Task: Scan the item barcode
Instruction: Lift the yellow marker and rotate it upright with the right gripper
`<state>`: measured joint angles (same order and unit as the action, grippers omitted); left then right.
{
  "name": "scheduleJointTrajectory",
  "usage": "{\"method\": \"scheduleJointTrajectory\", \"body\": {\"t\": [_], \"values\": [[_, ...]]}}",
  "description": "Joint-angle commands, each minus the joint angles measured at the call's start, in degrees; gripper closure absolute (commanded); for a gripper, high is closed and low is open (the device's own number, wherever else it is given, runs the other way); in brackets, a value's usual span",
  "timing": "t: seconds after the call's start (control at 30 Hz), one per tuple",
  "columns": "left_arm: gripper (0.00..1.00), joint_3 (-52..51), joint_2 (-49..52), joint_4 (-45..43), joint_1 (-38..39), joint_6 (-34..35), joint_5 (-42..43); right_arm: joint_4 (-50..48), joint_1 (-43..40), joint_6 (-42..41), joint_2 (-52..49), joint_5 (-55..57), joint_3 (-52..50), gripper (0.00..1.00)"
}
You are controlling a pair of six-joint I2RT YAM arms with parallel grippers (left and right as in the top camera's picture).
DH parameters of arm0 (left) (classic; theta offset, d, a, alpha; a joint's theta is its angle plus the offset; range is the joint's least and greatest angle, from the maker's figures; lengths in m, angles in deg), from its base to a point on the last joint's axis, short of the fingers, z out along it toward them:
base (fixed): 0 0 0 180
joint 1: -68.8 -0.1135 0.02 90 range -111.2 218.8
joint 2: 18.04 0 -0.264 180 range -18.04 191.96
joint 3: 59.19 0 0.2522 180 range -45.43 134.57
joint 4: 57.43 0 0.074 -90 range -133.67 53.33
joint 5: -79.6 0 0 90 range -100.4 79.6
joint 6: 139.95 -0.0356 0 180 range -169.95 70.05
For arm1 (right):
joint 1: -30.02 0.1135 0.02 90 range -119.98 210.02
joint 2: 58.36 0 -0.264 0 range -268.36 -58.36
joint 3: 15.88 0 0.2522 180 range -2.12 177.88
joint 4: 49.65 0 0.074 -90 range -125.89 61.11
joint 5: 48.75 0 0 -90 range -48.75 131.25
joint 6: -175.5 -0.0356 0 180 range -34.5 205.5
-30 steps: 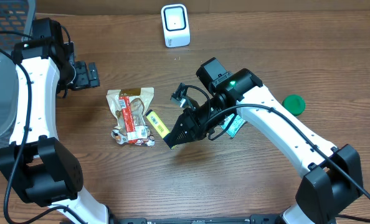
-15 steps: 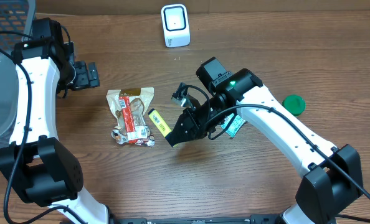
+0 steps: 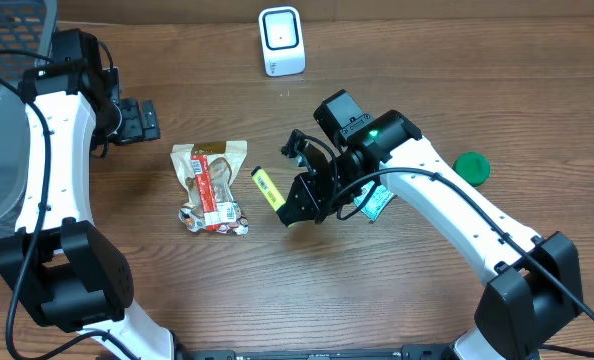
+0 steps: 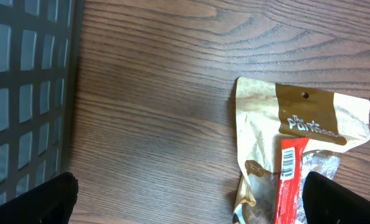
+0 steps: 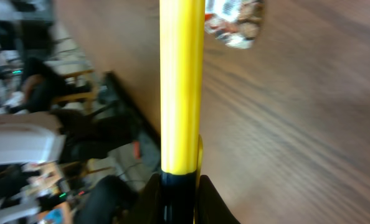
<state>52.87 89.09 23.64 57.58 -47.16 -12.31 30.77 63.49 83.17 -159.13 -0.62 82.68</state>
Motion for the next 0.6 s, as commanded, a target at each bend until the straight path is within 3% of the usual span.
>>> {"method": "scheduleJointTrajectory", "body": {"t": [0.0,0.23,0.57], "values": [[0.0,1.18,-1.07,-0.09,0.39,-0.9,0.44,-0.33,0.22,0.63,0.9,9.29,0.17,0.96],[0.0,1.18,-1.07,-0.09,0.39,-0.9,0.44,-0.44,0.22,0.63,0.87,19.34,0.15,0.96],[0.0,1.18,-1.07,-0.09,0.39,-0.9,0.44,-3.21,0.22,0.66,0.79,21.42,0.15,0.96]]}}
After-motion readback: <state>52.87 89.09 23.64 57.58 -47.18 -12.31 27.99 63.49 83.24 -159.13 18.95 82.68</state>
